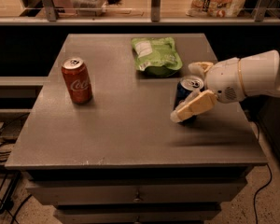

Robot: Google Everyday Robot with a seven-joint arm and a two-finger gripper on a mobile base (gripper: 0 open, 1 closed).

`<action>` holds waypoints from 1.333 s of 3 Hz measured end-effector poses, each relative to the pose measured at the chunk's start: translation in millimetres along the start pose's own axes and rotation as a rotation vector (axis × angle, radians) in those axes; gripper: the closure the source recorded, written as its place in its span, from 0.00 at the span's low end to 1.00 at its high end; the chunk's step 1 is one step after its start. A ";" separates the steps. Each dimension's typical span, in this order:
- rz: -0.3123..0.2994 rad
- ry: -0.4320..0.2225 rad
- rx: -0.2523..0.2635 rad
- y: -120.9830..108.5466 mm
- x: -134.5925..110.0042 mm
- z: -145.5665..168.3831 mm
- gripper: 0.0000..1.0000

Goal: Knock pepsi can over

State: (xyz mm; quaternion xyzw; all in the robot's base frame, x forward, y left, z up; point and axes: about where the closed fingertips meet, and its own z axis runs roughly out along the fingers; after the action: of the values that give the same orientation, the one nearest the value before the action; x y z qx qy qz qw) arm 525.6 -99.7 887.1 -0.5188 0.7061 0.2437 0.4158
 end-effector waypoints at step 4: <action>-0.122 0.126 -0.045 3.0 -17.2 15.3 0.88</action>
Offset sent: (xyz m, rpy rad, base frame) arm 0.0012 0.0087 -0.0009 -0.0363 -0.0121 0.0447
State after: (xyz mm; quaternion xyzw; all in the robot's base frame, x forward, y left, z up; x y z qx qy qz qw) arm 529.9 -77.7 893.1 -0.5845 0.6921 0.2007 0.3728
